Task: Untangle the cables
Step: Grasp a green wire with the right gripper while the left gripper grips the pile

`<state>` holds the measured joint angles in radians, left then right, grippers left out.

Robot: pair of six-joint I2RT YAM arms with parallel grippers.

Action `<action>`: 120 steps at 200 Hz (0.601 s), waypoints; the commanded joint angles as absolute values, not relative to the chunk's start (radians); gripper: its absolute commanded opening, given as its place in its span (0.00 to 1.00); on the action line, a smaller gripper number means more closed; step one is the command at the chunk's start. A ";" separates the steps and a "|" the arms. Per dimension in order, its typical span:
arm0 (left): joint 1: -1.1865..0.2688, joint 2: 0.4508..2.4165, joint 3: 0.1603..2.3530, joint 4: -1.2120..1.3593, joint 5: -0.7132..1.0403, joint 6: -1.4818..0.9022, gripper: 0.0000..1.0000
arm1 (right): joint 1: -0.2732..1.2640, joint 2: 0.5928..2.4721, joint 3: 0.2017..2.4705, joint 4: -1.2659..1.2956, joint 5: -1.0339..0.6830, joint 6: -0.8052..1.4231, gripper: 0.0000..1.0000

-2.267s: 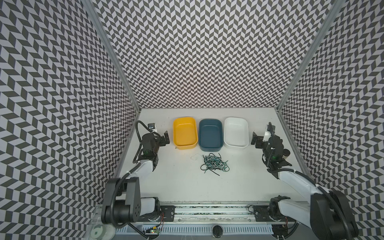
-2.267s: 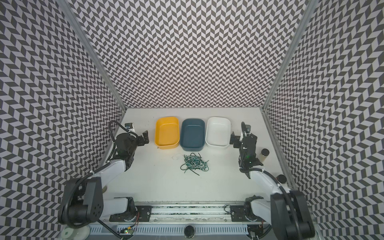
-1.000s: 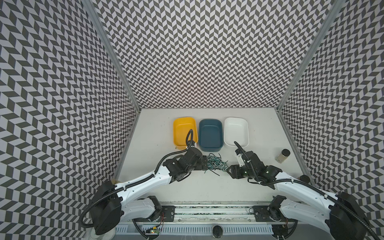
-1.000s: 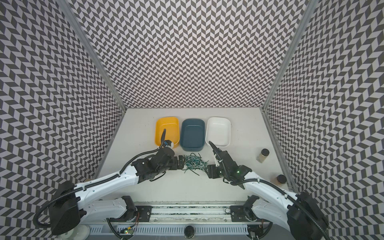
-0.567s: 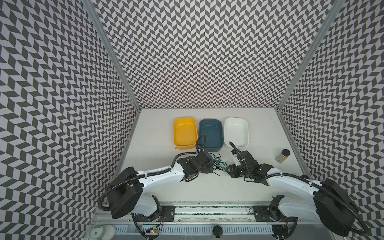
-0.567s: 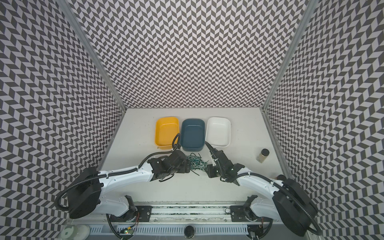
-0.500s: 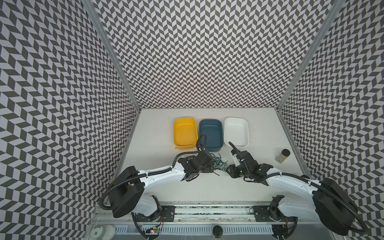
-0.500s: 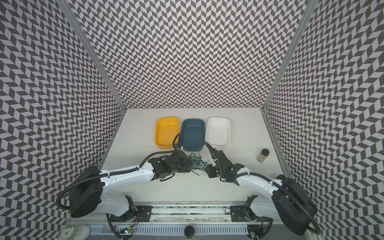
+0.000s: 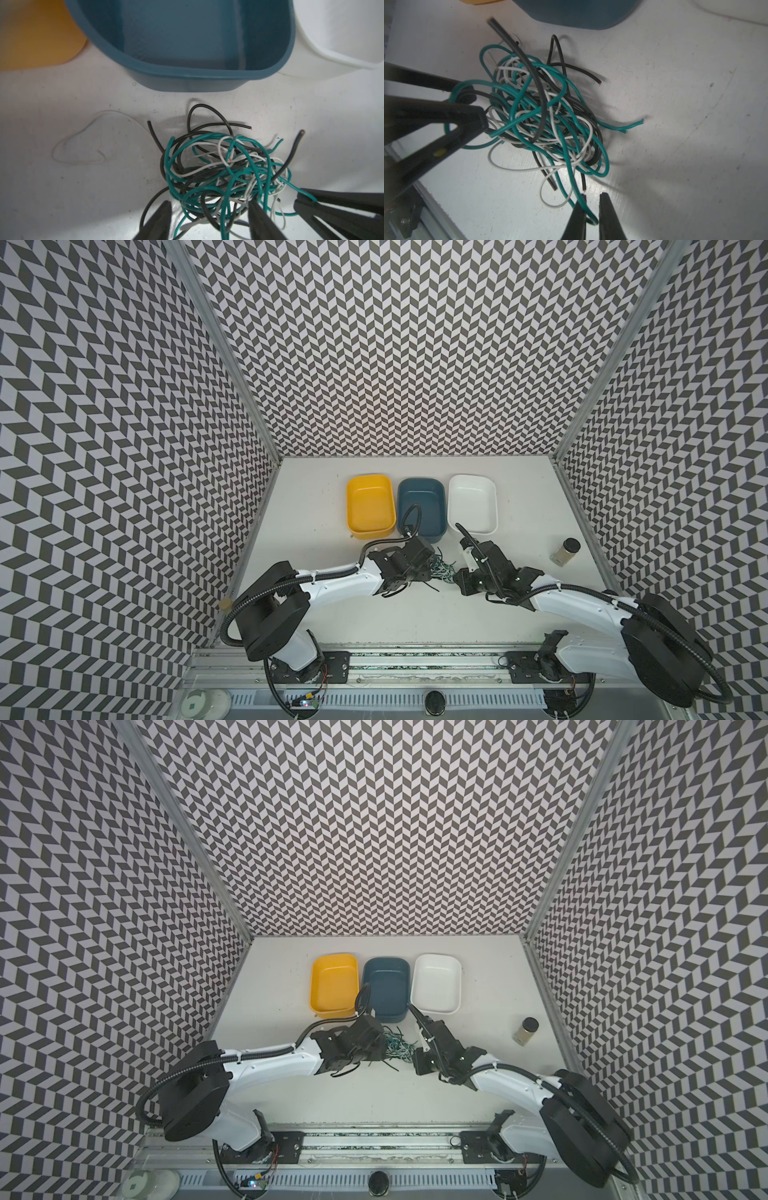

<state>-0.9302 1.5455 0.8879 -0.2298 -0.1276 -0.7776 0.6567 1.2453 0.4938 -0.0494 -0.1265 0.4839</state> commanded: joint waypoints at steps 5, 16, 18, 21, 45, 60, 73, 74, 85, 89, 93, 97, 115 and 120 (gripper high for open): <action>-0.925 1.573 0.939 -0.232 -0.144 -0.777 0.40 | 0.664 1.225 0.509 -0.017 -0.126 0.465 0.12; -0.922 1.585 0.953 -0.243 -0.143 -0.772 0.34 | 0.666 1.214 0.505 -0.014 -0.128 0.462 0.12; -0.922 1.588 0.955 -0.245 -0.143 -0.772 0.32 | 0.666 1.212 0.505 -0.013 -0.128 0.462 0.12; -0.921 1.590 0.958 -0.246 -0.144 -0.770 0.30 | 0.666 1.210 0.503 -0.014 -0.128 0.460 0.12; -0.916 1.594 0.964 -0.249 -0.134 -0.768 0.19 | 0.666 1.192 0.498 -0.012 -0.132 0.454 0.10; -0.913 1.590 0.963 -0.253 -0.128 -0.766 0.14 | 0.666 1.181 0.495 -0.014 -0.132 0.449 0.10; -0.908 1.584 0.960 -0.261 -0.120 -0.761 0.05 | 0.666 1.169 0.495 -0.019 -0.131 0.446 0.09; -0.907 1.584 0.960 -0.262 -0.119 -0.761 0.04 | 0.666 1.168 0.494 -0.019 -0.131 0.446 0.09; -0.899 1.571 0.960 -0.277 -0.109 -0.758 0.00 | 0.666 1.158 0.491 -0.024 -0.122 0.443 0.08; -0.896 1.566 0.959 -0.285 -0.107 -0.758 0.00 | 0.666 1.153 0.490 -0.027 -0.119 0.442 0.08; -0.894 1.556 0.959 -0.292 -0.104 -0.756 0.00 | 0.666 1.150 0.489 -0.030 -0.115 0.442 0.08; -0.890 1.548 0.959 -0.300 -0.100 -0.754 0.00 | 0.667 1.145 0.488 -0.034 -0.112 0.442 0.08; -0.870 1.489 0.956 -0.345 -0.090 -0.744 0.00 | 0.666 1.124 0.485 -0.060 -0.074 0.439 0.05; -0.862 1.468 0.958 -0.359 -0.080 -0.741 0.00 | 0.666 1.115 0.485 -0.069 -0.059 0.441 0.05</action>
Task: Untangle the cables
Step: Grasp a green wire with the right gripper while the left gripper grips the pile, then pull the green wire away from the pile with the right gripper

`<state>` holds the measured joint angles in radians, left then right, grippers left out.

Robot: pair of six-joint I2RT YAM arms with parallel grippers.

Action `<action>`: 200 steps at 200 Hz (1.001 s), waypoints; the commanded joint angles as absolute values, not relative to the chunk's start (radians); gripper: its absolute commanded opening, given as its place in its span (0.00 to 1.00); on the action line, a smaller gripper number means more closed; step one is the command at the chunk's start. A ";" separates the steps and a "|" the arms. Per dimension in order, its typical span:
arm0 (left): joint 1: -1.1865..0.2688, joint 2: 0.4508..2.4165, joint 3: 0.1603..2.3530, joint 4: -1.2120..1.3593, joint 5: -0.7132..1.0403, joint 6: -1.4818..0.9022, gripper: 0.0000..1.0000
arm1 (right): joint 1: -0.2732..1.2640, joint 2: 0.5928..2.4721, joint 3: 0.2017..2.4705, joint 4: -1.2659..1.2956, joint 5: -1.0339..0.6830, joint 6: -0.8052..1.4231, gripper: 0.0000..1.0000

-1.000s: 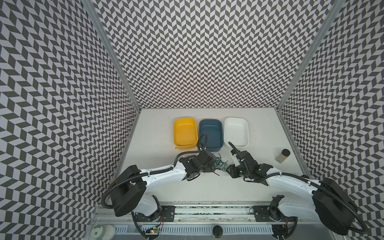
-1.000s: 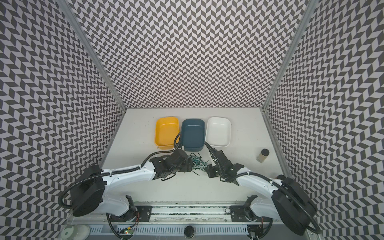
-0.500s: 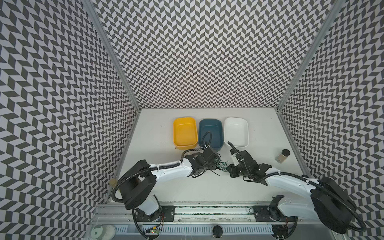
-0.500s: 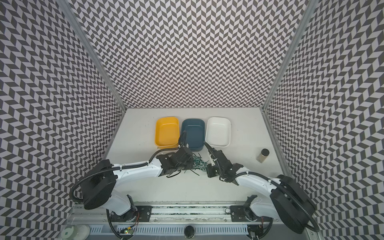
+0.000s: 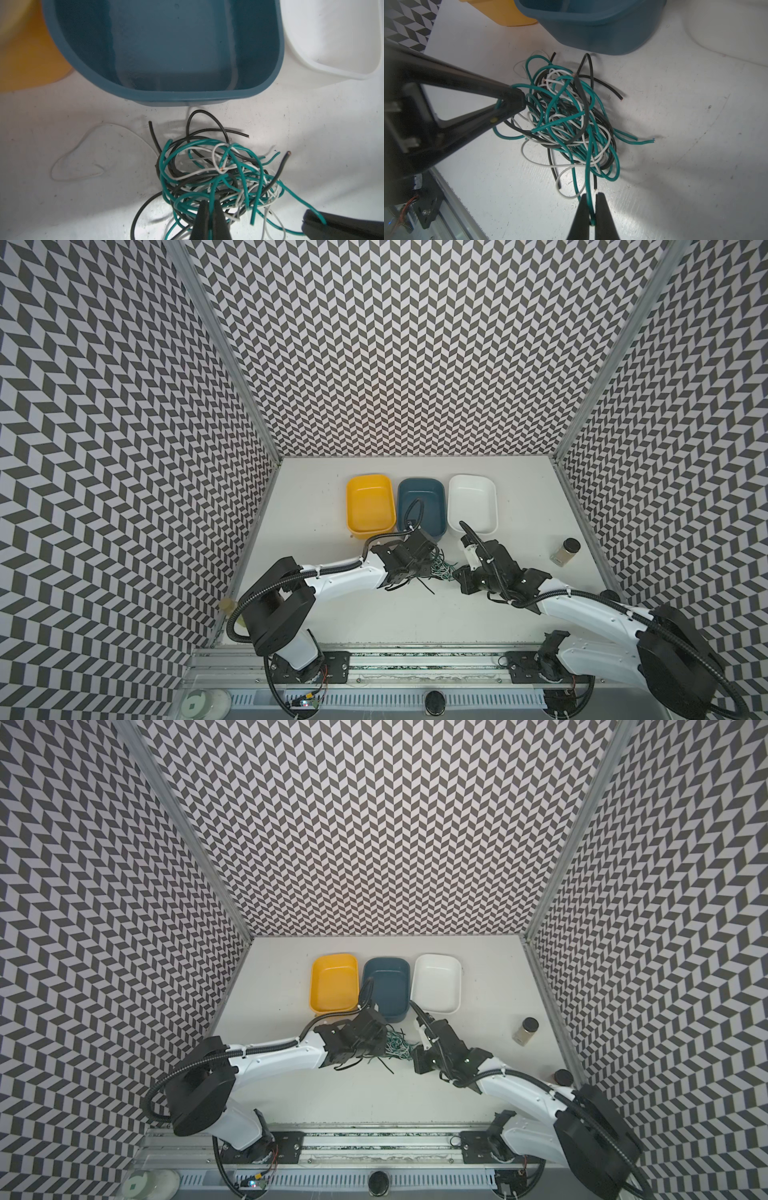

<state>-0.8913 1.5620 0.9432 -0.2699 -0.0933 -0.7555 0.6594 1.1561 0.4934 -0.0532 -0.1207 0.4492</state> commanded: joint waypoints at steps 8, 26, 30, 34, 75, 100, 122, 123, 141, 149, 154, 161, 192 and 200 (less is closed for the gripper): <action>-0.848 1.438 0.964 -0.381 -0.059 -0.736 0.00 | 0.666 1.106 0.485 -0.087 -0.035 0.445 0.03; -0.814 1.360 0.982 -0.445 -0.016 -0.717 0.00 | 0.667 1.078 0.481 -0.122 0.013 0.455 0.00; -0.807 1.344 0.989 -0.464 -0.005 -0.712 0.00 | 0.666 1.072 0.480 -0.130 0.026 0.458 0.00; -0.800 1.332 0.996 -0.481 0.003 -0.706 0.00 | 0.666 1.063 0.479 -0.137 0.037 0.461 0.00; -0.692 1.207 1.050 -0.686 0.108 -0.646 0.00 | 0.666 0.977 0.469 -0.224 0.104 0.517 0.00; -0.621 1.133 1.083 -0.791 0.147 -0.588 0.00 | 0.667 0.924 0.481 -0.308 0.142 0.539 0.00; -0.558 1.083 1.108 -0.840 0.192 -0.538 0.00 | 0.664 0.880 0.482 -0.358 0.170 0.546 0.00; -0.556 1.082 1.109 -0.842 0.194 -0.537 0.00 | 0.664 0.880 0.483 -0.360 0.171 0.548 0.00; -0.521 1.067 1.137 -0.867 0.240 -0.511 0.00 | 0.664 0.842 0.477 -0.389 0.184 0.556 0.00; -0.516 1.060 1.145 -0.869 0.252 -0.504 0.00 | 0.664 0.825 0.478 -0.409 0.190 0.562 0.00; -0.515 1.058 1.149 -0.866 0.257 -0.499 0.00 | 0.664 0.816 0.480 -0.422 0.195 0.564 0.00; -0.515 1.055 1.154 -0.863 0.262 -0.492 0.00 | 0.665 0.801 0.483 -0.443 0.209 0.568 0.00; -0.508 1.073 1.173 -0.866 0.261 -0.466 0.00 | 0.661 0.737 0.501 -0.543 0.270 0.595 0.00; -0.504 1.082 1.182 -0.877 0.250 -0.456 0.00 | 0.657 0.723 0.510 -0.570 0.276 0.595 0.00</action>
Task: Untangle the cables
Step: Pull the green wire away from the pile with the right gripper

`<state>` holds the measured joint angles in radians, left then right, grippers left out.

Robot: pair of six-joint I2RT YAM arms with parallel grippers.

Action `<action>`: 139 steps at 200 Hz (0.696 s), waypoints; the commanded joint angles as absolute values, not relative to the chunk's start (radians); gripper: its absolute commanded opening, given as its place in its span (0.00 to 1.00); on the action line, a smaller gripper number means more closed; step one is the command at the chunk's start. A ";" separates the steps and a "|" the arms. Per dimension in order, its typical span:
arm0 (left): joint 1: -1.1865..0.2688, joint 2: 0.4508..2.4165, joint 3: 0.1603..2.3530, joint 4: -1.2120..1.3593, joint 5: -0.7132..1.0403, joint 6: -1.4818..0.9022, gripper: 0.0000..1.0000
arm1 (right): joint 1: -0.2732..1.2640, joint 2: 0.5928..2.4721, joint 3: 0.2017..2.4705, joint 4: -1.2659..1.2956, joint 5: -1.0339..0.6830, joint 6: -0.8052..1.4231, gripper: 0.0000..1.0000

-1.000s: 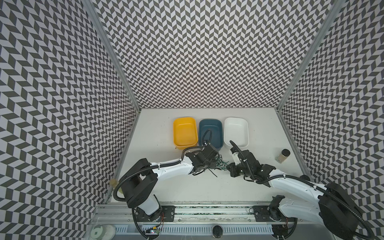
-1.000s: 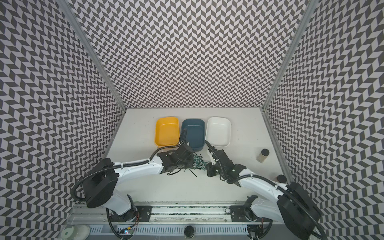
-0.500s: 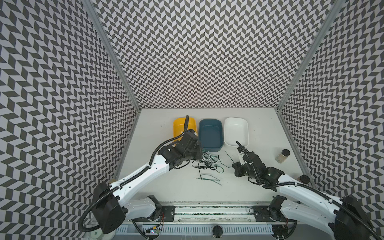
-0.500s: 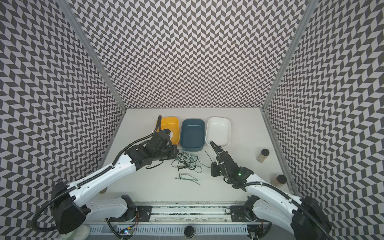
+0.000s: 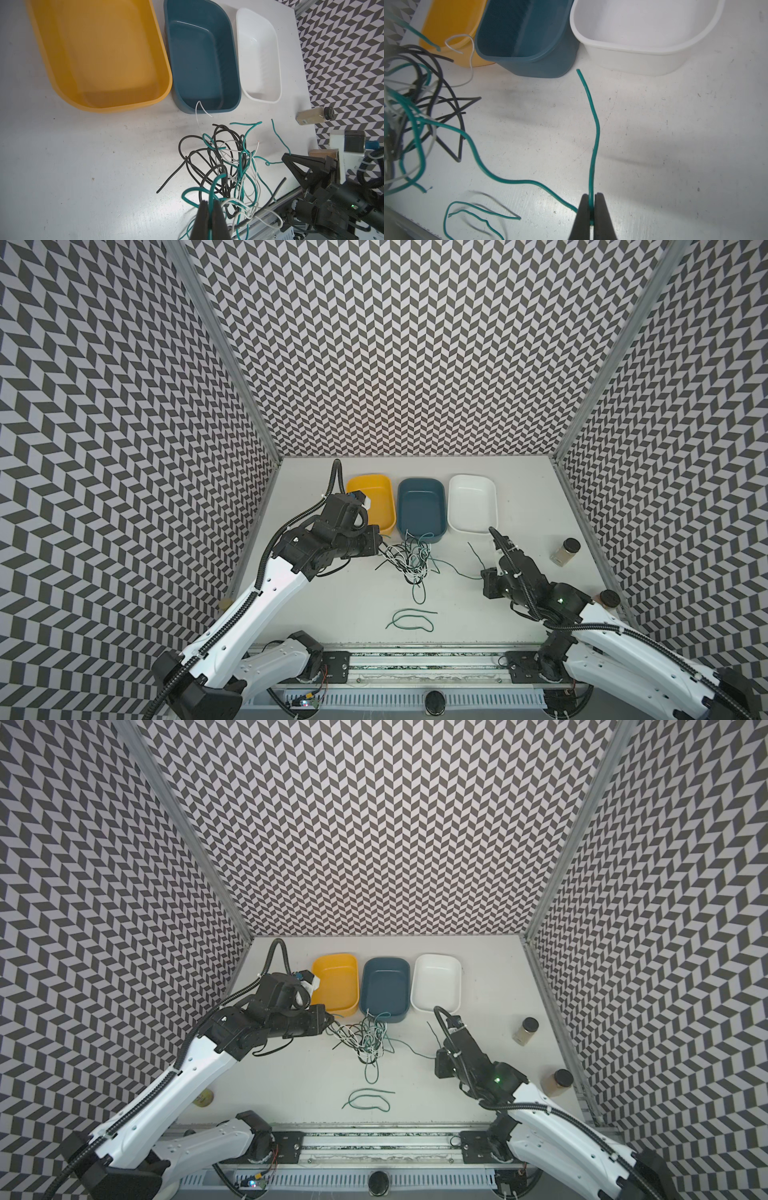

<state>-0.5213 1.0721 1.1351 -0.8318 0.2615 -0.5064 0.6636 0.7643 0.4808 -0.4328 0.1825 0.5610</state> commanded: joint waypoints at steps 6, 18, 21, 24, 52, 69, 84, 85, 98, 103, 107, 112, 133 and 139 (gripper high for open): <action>-0.501 1.087 1.188 -0.887 0.240 -0.448 0.00 | 0.655 0.714 0.518 -0.597 0.287 0.600 0.00; -0.486 1.088 1.204 -0.906 0.214 -0.429 0.00 | 0.649 0.693 0.530 -0.646 0.301 0.610 0.00; -0.484 1.087 1.207 -0.911 0.200 -0.415 0.00 | 0.647 0.689 0.532 -0.658 0.303 0.612 0.00; -0.482 1.083 1.212 -0.915 0.186 -0.409 0.00 | 0.646 0.684 0.535 -0.667 0.306 0.613 0.00; -0.475 1.037 1.217 -0.914 0.108 -0.366 0.00 | 0.633 0.657 0.552 -0.742 0.314 0.678 0.00; -0.476 1.006 1.198 -0.916 0.112 -0.340 0.00 | 0.617 0.637 0.570 -0.789 0.353 0.710 0.00; -0.475 0.969 1.161 -0.908 0.118 -0.318 0.00 | 0.595 0.605 0.571 -0.812 0.365 0.734 0.00; -0.475 0.967 1.159 -0.907 0.119 -0.316 0.00 | 0.595 0.603 0.572 -0.813 0.364 0.735 0.00; -0.476 0.927 1.130 -0.911 0.101 -0.310 0.00 | 0.574 0.575 0.573 -0.829 0.362 0.756 0.00; -0.475 0.909 1.120 -0.914 0.084 -0.307 0.00 | 0.566 0.565 0.575 -0.835 0.360 0.764 0.00; -0.475 0.894 1.113 -0.916 0.071 -0.306 0.00 | 0.561 0.557 0.574 -0.837 0.355 0.764 0.00; -0.474 0.874 1.101 -0.912 0.055 -0.309 0.00 | 0.553 0.548 0.573 -0.836 0.348 0.764 0.00; -0.476 0.798 1.033 -0.855 0.106 -0.311 0.00 | 0.537 0.546 0.570 -0.828 0.322 0.758 0.00; -0.476 0.784 1.021 -0.844 0.129 -0.311 0.00 | 0.534 0.557 0.572 -0.827 0.317 0.755 0.00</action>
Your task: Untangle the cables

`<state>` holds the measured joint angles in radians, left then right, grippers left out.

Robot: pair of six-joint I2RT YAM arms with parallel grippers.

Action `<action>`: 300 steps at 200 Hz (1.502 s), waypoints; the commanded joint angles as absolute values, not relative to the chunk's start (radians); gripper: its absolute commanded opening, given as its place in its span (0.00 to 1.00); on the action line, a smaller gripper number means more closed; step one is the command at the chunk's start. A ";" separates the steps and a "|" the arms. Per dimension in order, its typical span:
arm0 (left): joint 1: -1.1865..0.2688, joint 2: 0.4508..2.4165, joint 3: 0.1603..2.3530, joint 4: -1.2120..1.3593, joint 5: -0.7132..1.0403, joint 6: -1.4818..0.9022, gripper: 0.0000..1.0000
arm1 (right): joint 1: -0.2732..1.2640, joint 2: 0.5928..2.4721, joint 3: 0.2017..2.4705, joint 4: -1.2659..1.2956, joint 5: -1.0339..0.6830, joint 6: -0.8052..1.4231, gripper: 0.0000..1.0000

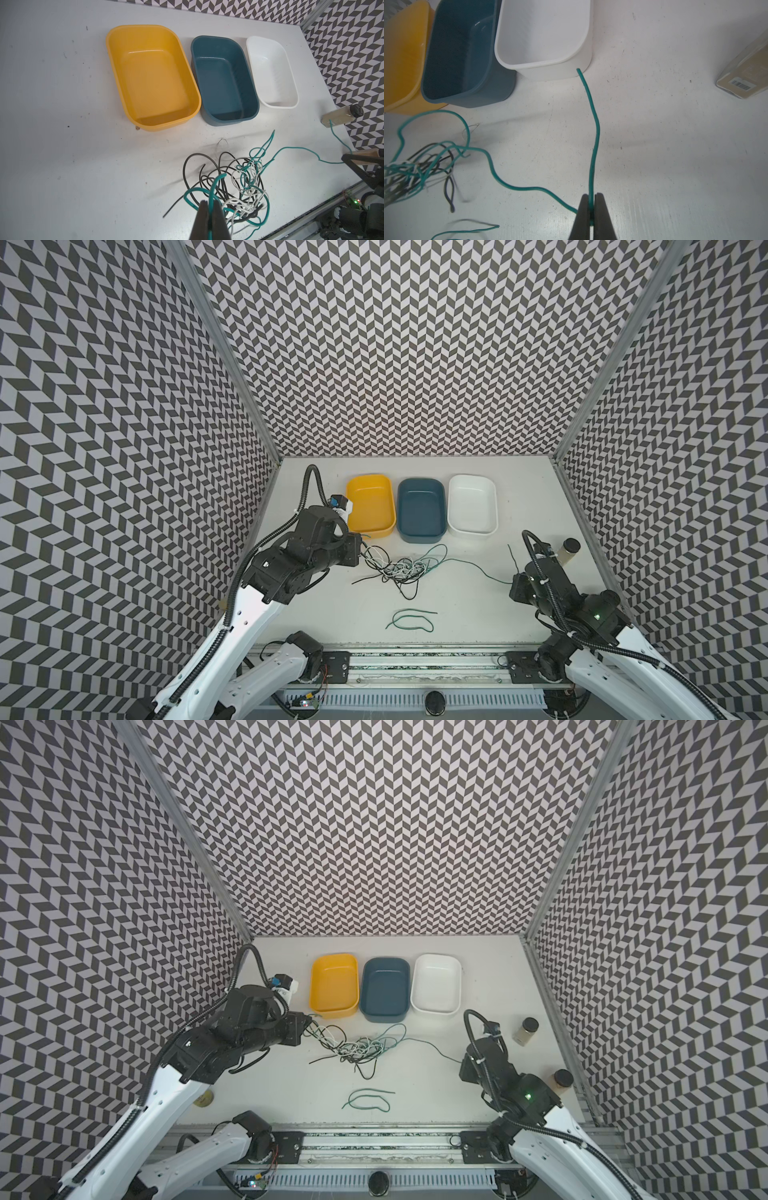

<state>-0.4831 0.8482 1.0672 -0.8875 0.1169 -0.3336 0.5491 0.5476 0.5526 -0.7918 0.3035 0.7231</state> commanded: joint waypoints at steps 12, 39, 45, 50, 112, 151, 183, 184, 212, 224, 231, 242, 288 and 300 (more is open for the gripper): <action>-0.476 0.770 1.012 -0.832 0.165 -0.309 0.00 | 0.534 0.574 0.583 -0.837 0.325 0.754 0.00; -0.475 0.755 0.996 -0.827 0.127 -0.296 0.00 | 0.522 0.533 0.619 -0.863 0.372 0.767 0.00; -0.475 0.758 0.992 -0.828 0.109 -0.296 0.00 | 0.515 0.520 0.630 -0.864 0.370 0.766 0.00; -0.476 0.763 0.988 -0.828 0.089 -0.297 0.00 | 0.509 0.513 0.642 -0.874 0.373 0.765 0.00; -0.476 0.871 0.965 -0.712 0.161 -0.369 0.00 | 0.469 0.554 0.659 -0.845 0.285 0.735 0.09; -0.477 0.914 0.966 -0.626 0.263 -0.366 0.00 | 0.469 0.587 0.635 -0.793 0.126 0.700 0.38; -0.477 0.956 0.990 -0.593 0.345 -0.336 0.00 | 0.471 0.586 0.623 -0.733 0.053 0.649 0.54; -0.478 0.957 0.990 -0.592 0.345 -0.336 0.00 | 0.472 0.586 0.623 -0.730 0.051 0.647 0.54; -0.474 0.994 0.968 -0.562 0.361 -0.345 0.00 | 0.528 0.627 0.597 -0.572 -0.122 0.583 0.58; -0.474 1.003 0.977 -0.560 0.378 -0.346 0.00 | 0.606 0.659 0.586 -0.512 -0.125 0.555 0.58; -0.472 1.001 0.980 -0.558 0.379 -0.345 0.00 | 0.659 0.681 0.584 -0.496 -0.093 0.541 0.58; -0.465 0.989 0.977 -0.553 0.380 -0.343 0.00 | 0.735 0.717 0.577 -0.450 -0.071 0.506 0.58; -0.445 0.919 0.934 -0.569 0.345 -0.353 0.00 | 1.014 0.932 0.613 -0.337 0.094 0.408 0.55; -0.445 0.898 0.924 -0.575 0.330 -0.360 0.00 | 1.081 1.006 0.632 -0.312 0.148 0.379 0.53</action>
